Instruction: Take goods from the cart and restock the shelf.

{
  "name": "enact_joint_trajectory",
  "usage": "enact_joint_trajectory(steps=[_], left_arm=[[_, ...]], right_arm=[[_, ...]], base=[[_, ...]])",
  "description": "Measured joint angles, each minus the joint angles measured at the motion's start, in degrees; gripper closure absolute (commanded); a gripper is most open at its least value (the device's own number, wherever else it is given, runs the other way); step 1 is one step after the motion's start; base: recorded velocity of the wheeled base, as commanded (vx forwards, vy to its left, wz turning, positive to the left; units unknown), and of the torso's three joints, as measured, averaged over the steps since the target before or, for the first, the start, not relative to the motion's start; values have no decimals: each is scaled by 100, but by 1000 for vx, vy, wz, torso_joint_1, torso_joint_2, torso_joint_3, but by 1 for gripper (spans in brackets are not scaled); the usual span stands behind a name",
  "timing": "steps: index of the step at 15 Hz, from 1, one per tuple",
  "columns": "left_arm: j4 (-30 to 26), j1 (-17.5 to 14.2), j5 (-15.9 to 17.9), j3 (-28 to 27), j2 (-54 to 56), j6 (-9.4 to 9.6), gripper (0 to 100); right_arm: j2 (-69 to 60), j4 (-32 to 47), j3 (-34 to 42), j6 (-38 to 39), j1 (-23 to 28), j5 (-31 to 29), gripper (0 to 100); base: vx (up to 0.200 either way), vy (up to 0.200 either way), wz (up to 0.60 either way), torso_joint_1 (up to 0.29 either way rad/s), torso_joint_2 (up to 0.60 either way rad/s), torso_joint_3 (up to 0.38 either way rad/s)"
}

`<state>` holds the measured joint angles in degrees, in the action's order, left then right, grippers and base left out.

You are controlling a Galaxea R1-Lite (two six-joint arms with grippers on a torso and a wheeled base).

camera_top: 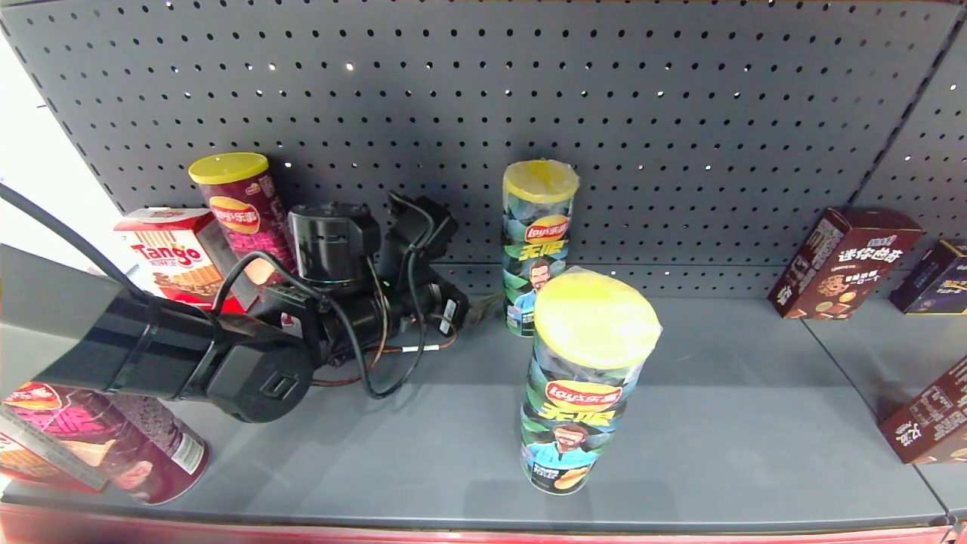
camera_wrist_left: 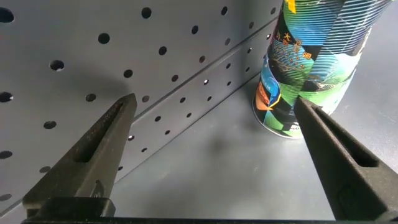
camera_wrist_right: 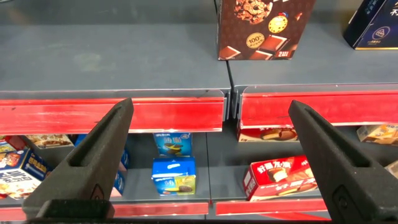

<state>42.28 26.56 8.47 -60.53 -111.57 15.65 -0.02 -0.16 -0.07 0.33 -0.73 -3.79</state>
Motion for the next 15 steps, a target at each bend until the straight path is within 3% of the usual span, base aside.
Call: enact_joint_trajectory(steps=[4, 15], left_arm=[[-2, 6, -11, -17, 118, 336, 0], [-257, 446, -249, 207, 1852, 299, 0]], right_arm=[[0, 0, 0, 0, -4, 0, 0], [0, 0, 0, 2, -4, 0, 0]], base=[[0, 0, 0, 0, 0, 0], [0, 0, 0, 0, 0, 0]])
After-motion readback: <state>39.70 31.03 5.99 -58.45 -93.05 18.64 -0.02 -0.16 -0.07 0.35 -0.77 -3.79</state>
